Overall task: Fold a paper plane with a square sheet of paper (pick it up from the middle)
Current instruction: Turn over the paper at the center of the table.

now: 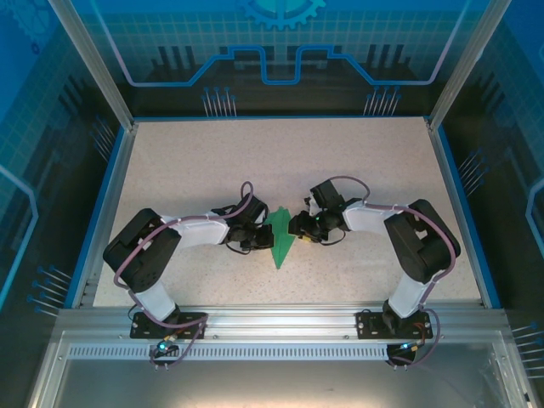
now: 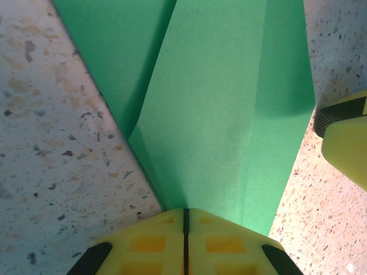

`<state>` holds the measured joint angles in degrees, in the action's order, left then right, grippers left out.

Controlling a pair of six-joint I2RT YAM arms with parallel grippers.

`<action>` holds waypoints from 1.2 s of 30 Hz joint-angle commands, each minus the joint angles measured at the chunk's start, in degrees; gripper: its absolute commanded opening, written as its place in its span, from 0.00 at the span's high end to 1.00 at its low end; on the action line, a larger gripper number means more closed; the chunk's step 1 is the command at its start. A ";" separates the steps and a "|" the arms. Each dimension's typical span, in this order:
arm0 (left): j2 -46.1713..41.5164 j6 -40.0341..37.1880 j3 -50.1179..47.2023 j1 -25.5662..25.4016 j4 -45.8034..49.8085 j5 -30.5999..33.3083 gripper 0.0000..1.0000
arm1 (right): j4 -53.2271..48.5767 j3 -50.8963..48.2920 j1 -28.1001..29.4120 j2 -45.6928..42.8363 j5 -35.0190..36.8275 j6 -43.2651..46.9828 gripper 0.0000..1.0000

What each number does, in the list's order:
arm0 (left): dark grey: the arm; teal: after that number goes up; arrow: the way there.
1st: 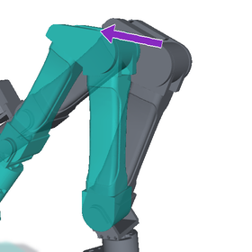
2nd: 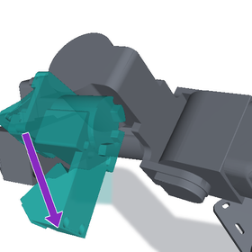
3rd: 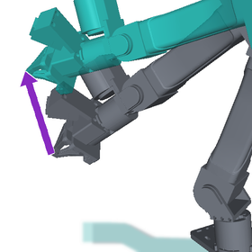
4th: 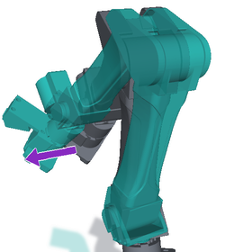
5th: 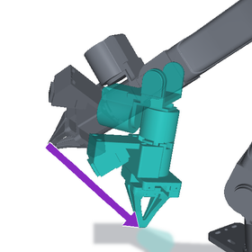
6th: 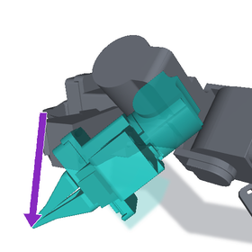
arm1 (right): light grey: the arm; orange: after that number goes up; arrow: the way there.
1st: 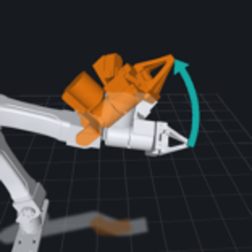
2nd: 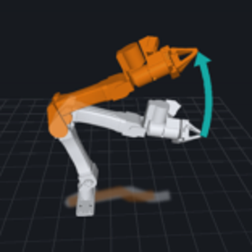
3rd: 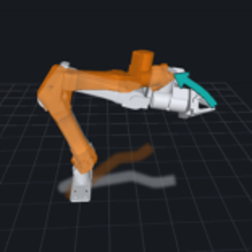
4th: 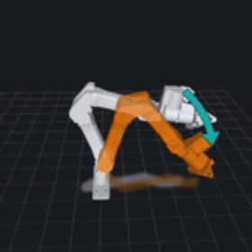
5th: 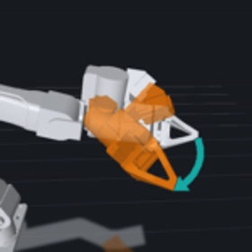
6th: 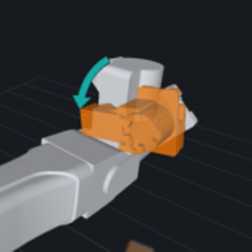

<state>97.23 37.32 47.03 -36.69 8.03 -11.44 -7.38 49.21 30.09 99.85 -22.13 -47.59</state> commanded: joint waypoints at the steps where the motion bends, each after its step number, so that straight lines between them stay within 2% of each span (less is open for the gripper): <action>1: 1.45 -0.30 -2.07 0.31 0.59 0.93 0.90 | 5.05 0.75 2.01 1.73 -3.27 -1.94 0.57; 9: 1.48 -0.32 -2.01 0.30 0.66 0.59 0.90 | 6.74 0.47 2.08 3.21 -4.25 -3.79 0.57; 13: 1.38 -0.22 -2.02 0.33 0.75 0.63 0.90 | 5.41 0.15 2.10 0.38 -2.82 -2.93 0.56; 16: 1.29 -0.10 -1.96 0.34 0.44 0.51 0.90 | 6.19 0.10 2.14 -0.53 -4.52 -2.53 0.55; 29: -0.86 5.11 -5.47 0.85 -6.29 -2.18 0.90 | 9.40 -4.39 3.91 -2.65 -3.97 -5.12 0.53; 36: -0.98 5.83 -6.98 0.93 -7.59 -2.62 0.90 | 10.24 -3.51 5.33 -2.41 -3.01 -5.50 0.54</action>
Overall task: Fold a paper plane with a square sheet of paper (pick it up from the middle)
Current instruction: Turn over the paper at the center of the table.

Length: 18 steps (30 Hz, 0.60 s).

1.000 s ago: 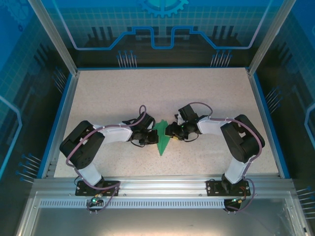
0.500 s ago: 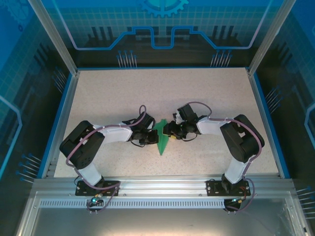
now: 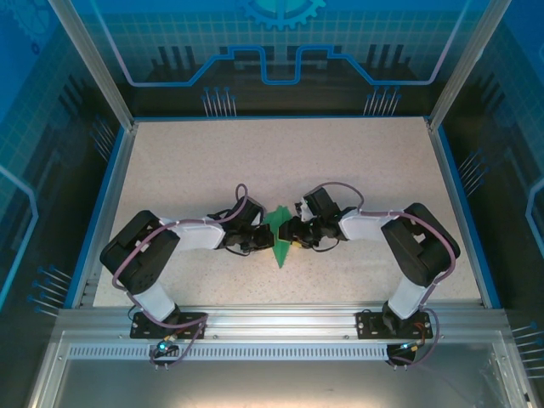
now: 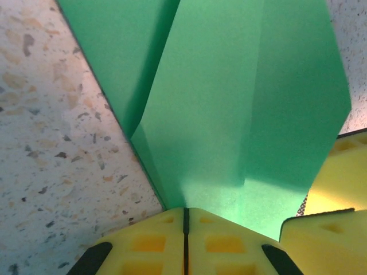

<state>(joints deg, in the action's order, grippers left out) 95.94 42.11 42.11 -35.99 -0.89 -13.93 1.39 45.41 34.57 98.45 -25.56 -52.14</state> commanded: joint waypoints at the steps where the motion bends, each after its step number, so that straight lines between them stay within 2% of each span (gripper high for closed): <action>1: 0.21 1.13 -2.20 0.29 1.15 -0.28 0.90 | 1.28 0.55 0.82 -0.93 0.58 -0.66 0.55; 5: -0.22 1.65 -2.88 0.26 0.58 -0.44 0.90 | 0.26 2.59 0.85 0.21 0.69 0.89 0.60; 18: -1.32 2.76 -3.70 0.33 -0.86 -1.10 0.89 | 1.35 4.66 0.07 4.55 -0.71 5.63 0.68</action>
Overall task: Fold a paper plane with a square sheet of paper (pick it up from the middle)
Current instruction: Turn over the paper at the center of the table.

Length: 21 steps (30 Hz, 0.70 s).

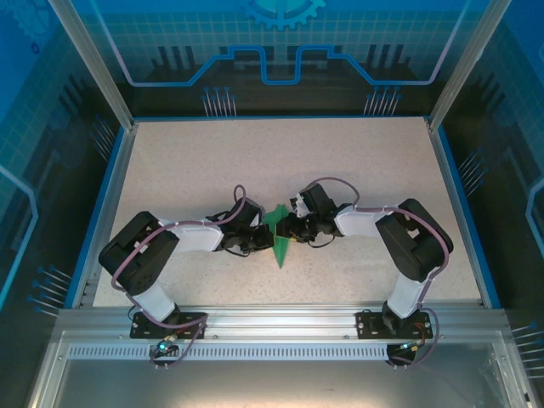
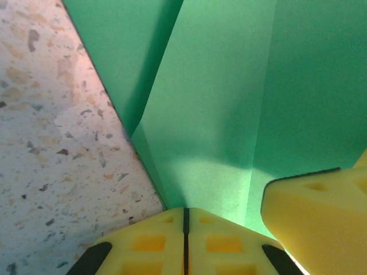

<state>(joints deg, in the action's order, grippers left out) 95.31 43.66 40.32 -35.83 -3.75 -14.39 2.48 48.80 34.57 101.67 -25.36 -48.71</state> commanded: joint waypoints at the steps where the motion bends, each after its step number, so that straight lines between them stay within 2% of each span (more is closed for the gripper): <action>1: -0.81 1.30 -1.99 0.20 1.85 -0.67 0.89 | 0.60 1.25 0.11 1.73 -1.53 2.40 0.69; 9: -2.05 1.34 -1.82 0.28 2.12 -0.73 0.89 | 1.47 2.97 0.04 3.02 -3.06 3.90 0.74; 13: -3.37 1.62 -2.21 0.32 2.36 -1.07 0.89 | 0.84 3.30 0.04 3.20 -3.28 4.81 0.83; 17: -7.37 1.87 -3.03 0.29 2.89 -1.25 0.87 | -1.28 3.71 0.06 2.25 -3.09 6.21 0.91; 21: -13.65 1.87 -3.82 0.26 4.87 -0.13 0.81 | -6.09 4.19 0.04 -1.73 -0.45 8.29 0.92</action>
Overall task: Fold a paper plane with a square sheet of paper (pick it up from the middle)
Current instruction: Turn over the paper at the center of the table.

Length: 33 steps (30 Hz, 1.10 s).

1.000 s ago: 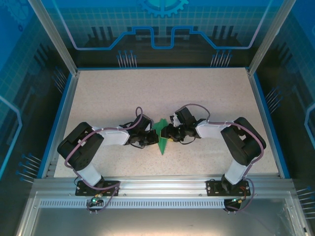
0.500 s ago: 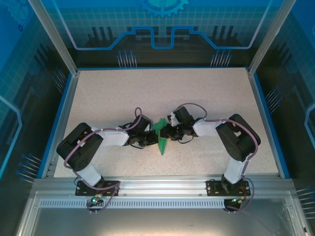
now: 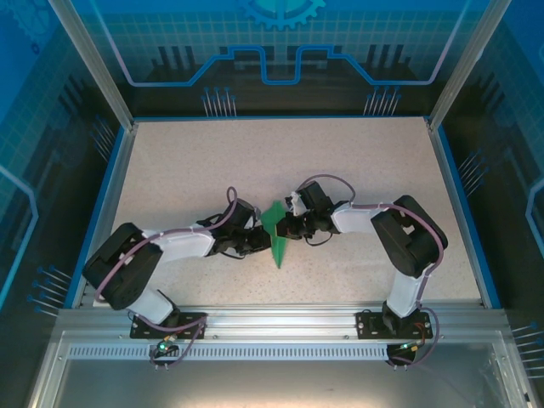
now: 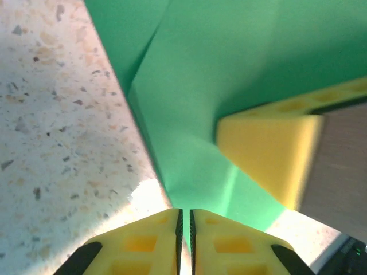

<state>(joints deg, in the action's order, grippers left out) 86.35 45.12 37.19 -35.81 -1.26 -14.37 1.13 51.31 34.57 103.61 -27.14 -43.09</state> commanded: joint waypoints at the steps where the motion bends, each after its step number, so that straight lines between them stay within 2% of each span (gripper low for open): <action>1: -6.32 0.40 -1.00 0.26 3.06 0.61 0.80 | -7.20 2.18 0.14 -5.04 2.65 3.71 0.92; 4: -12.27 0.35 -1.90 0.29 6.85 4.52 0.77 | -19.94 5.10 0.71 -10.16 11.51 8.42 0.91; 8: -20.16 0.16 -2.81 0.30 13.44 11.29 0.74 | -41.67 12.18 2.97 -13.96 32.43 13.81 0.90; 12: -26.85 1.77 -4.84 0.47 16.84 17.33 0.71 | -61.13 20.20 7.27 -10.01 54.83 12.76 0.88; 15: -31.27 3.71 -6.43 0.64 18.19 20.86 0.69 | -68.34 24.30 10.83 -4.64 61.95 9.15 0.89; 22: -38.01 5.15 -7.38 0.77 22.51 25.30 0.67 | -69.11 33.71 19.96 9.57 59.63 3.85 0.85; 27: -40.17 5.07 -7.30 1.00 24.43 26.27 0.66 | -64.52 39.93 24.06 17.38 47.73 6.39 0.73; 28: -40.37 4.98 -7.31 1.05 24.55 26.25 0.65 | -62.64 39.85 24.36 17.43 44.47 7.53 0.70; 30: -40.57 4.91 -7.14 1.03 25.05 26.32 0.65 | -58.44 38.04 24.42 15.01 38.99 9.16 0.58; 33: -40.57 4.45 -6.96 1.09 25.45 26.02 0.64 | -51.69 31.80 23.70 5.78 34.96 9.78 0.49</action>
<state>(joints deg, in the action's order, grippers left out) 46.41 49.63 30.48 -35.03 22.50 10.72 -56.21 86.72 58.50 117.97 15.64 -34.35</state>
